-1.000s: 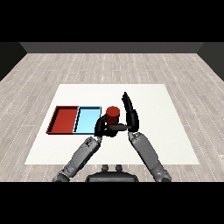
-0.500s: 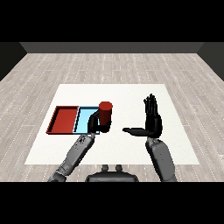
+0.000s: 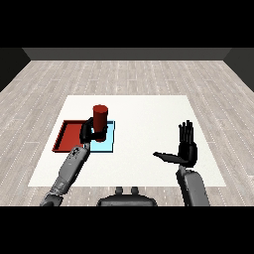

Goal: Pick the red can and put it in the red box

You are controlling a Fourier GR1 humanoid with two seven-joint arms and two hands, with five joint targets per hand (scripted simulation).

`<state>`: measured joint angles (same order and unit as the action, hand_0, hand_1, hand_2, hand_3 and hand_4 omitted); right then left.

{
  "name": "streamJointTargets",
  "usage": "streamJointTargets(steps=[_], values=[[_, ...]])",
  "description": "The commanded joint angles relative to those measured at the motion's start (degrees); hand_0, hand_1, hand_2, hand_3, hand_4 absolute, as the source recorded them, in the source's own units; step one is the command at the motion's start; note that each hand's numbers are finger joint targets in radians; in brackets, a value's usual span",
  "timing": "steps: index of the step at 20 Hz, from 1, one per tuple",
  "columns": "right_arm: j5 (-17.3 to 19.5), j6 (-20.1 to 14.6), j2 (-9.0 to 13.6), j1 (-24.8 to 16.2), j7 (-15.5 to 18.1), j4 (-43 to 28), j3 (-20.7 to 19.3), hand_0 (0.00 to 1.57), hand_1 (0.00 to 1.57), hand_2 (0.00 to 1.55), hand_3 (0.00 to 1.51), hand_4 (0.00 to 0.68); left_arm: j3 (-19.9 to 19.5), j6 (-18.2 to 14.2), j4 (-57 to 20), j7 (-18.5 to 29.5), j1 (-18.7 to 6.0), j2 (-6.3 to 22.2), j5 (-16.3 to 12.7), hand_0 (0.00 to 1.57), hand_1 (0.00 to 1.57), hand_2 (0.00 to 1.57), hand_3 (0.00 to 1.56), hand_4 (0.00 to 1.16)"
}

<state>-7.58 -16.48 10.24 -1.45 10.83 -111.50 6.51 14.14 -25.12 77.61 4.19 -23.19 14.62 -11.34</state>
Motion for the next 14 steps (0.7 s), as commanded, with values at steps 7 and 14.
streamJointTargets(steps=[7, 14], values=[[-0.50, 1.08, 0.76, -1.45, 0.02, 1.52, -2.59, 0.00, 0.00, 0.00, 0.00, 0.000, -9.87, 1.84, -16.17, -5.26, -2.84, 14.49, 3.86, 1.57, 1.57, 1.56, 1.48, 1.14], [-0.97, 4.23, 0.61, -4.46, 5.24, 5.18, -3.42, 0.00, 0.00, 0.00, 0.00, 0.000, -14.32, 4.18, -40.51, 3.08, -9.65, 17.71, 7.21, 1.57, 1.57, 1.54, 1.46, 1.02]])
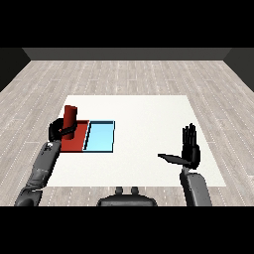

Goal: Pick the red can and put it in the red box

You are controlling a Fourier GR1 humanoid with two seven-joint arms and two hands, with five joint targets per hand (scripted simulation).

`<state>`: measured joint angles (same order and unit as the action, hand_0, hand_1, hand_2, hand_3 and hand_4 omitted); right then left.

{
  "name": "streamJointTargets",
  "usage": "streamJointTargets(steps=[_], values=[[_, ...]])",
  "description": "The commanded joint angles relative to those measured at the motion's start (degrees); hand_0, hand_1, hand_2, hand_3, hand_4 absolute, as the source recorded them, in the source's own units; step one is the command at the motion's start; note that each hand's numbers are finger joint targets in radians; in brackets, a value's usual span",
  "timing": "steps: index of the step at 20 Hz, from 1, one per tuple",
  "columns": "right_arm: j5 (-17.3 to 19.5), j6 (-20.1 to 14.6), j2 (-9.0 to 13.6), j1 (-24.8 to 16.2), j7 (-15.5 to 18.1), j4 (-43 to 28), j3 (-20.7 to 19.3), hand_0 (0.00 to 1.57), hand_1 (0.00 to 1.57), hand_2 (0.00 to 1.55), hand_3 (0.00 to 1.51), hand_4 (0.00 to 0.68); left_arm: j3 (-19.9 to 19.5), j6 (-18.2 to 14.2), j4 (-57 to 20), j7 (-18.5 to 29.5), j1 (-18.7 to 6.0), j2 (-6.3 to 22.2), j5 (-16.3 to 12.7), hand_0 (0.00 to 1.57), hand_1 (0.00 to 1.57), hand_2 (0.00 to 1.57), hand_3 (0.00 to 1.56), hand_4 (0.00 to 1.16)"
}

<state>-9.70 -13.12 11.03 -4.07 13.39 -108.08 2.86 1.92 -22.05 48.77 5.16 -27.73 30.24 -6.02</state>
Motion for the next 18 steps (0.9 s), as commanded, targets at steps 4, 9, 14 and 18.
streamJointTargets(steps=[4, 9, 14, 18], values=[[3.71, -0.04, -0.84, 3.32, 2.39, 4.80, 1.65, 0.00, 0.00, 0.00, 0.00, 0.000, -2.04, 0.74, -25.49, 3.72, -10.41, -0.40, 4.27, 1.57, 1.57, 1.49, 1.40, 1.03], [7.72, -3.23, -0.85, 5.09, 1.06, 7.37, 1.35, 0.00, 0.00, 0.00, 0.00, 0.000, -1.59, -1.78, -35.35, 3.41, -12.91, -4.77, 6.44, 1.13, 1.13, 1.14, 1.31, 0.91], [6.60, -0.81, -0.10, 8.22, 3.28, 12.41, 0.05, 0.00, 0.00, 0.00, 0.00, 0.000, -4.26, 0.44, -39.94, 8.40, -13.15, -7.12, 4.76, 1.35, 1.35, 1.37, 1.28, 0.94], [5.88, -0.81, -0.39, 7.79, 3.46, 12.85, -0.82, 0.00, 0.00, 0.00, 0.00, 0.000, 1.69, 12.21, -43.04, 6.98, -11.83, -2.27, 10.57, 0.00, 0.00, 0.00, 0.00, 0.43]])
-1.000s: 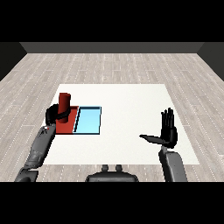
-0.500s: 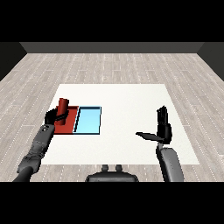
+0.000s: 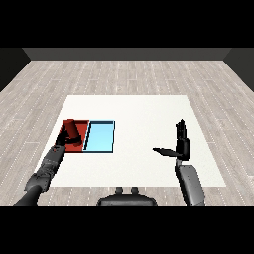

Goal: Pick the red can and put it in the red box

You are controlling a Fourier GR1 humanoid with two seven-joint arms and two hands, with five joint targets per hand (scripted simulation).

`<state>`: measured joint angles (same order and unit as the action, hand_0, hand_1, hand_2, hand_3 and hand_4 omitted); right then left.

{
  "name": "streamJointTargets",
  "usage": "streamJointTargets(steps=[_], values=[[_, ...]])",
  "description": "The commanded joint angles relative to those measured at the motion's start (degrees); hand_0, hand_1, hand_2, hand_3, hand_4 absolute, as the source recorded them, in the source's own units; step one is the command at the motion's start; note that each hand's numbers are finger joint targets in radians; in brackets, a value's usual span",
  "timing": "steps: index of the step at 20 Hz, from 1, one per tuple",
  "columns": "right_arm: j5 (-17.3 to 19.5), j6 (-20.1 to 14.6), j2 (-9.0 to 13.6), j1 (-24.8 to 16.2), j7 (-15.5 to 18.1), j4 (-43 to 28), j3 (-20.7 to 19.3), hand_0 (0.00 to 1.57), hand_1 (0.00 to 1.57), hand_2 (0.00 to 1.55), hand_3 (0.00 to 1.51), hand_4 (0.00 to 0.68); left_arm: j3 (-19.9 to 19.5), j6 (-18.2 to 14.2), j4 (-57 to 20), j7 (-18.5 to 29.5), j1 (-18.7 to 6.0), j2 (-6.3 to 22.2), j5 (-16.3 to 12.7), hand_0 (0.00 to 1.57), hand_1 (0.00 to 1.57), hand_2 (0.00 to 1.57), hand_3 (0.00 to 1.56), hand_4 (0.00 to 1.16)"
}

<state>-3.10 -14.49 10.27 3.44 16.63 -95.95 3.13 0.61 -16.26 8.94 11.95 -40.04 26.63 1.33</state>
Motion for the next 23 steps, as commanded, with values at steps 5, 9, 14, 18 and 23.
streamJointTargets(steps=[5, 9, 14, 18, 23], values=[[-1.21, 2.12, 0.02, -2.00, 1.48, -0.52, -0.50, 0.00, 0.00, 0.00, 0.00, 0.000, 3.79, 0.88, -6.00, -6.65, -6.36, 1.95, 5.52, 0.00, 0.00, 0.00, 0.00, 0.00], [-3.47, 4.11, -0.20, 1.11, 3.91, 2.89, -2.64, 0.00, 0.00, 0.00, 0.00, 0.000, -1.31, 0.31, -3.92, 0.00, -1.88, 4.12, 0.79, 0.00, 0.00, 0.00, 0.00, 0.00], [-3.07, 2.97, -1.03, -0.97, 3.30, -0.46, -1.53, 0.00, 0.00, 0.00, 0.00, 0.000, -12.58, -2.02, 7.02, 18.15, -1.70, 2.73, -10.58, 0.00, 0.00, 0.00, 0.00, 0.00], [-5.25, 5.25, -2.16, -0.42, 3.94, -1.12, -0.28, 0.00, 0.00, 0.00, 0.00, 0.000, -17.34, 7.35, 15.82, 26.82, -4.03, -3.93, -17.47, 0.00, 0.00, 0.00, 0.00, 0.00], [-9.09, 11.23, -2.54, -3.29, 5.63, -0.09, 1.80, 0.00, 0.00, 0.00, 0.00, 0.000, -13.99, 14.71, 25.73, 31.85, 0.81, -12.65, -18.82, 0.00, 0.00, 0.00, 0.00, 0.00]])
